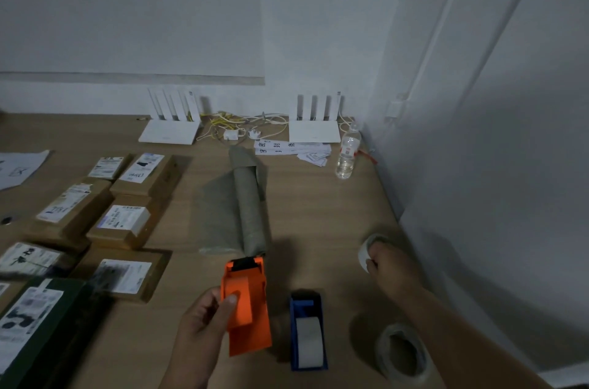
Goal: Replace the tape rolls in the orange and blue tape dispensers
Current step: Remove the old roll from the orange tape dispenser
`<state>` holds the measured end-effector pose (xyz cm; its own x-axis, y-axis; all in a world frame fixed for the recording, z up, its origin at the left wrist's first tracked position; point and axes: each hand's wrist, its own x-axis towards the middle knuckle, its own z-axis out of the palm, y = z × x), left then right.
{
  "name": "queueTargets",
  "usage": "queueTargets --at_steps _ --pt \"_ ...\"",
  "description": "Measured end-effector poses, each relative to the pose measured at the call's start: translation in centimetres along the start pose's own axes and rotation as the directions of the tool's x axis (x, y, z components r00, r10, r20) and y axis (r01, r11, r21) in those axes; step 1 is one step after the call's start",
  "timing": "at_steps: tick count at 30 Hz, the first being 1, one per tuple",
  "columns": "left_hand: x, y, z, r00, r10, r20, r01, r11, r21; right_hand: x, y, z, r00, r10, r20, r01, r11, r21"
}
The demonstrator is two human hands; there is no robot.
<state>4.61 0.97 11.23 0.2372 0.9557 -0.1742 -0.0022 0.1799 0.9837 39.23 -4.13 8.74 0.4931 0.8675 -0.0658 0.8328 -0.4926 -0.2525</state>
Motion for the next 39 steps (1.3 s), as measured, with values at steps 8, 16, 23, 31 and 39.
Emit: queueTargets --at_steps 8,16,23,31,39 --pt "0.3 -0.5 0.2 1.0 -0.014 -0.022 0.015 0.999 0.045 2.2 2.2 2.8 0.997 0.017 0.078 -0.008 0.992 -0.123" --pt "0.4 -1.9 -0.1 0.998 0.009 -0.065 0.001 0.989 0.147 4.0 3.5 5.3 0.993 0.037 0.115 -0.015 0.982 -0.188" --pt "0.5 -3.5 -0.6 0.995 -0.027 -0.099 0.041 0.988 0.147 5.3 4.1 6.9 0.991 0.059 0.117 -0.037 0.981 -0.188" --pt "0.5 -3.9 -0.9 0.99 -0.051 -0.133 0.071 0.986 0.151 5.4 4.7 7.8 0.994 0.045 0.095 -0.03 0.987 -0.156" --pt "0.7 -3.6 -1.3 0.993 -0.044 -0.106 0.061 0.986 0.156 4.5 3.3 6.7 0.998 0.054 -0.025 -0.054 0.998 0.015"
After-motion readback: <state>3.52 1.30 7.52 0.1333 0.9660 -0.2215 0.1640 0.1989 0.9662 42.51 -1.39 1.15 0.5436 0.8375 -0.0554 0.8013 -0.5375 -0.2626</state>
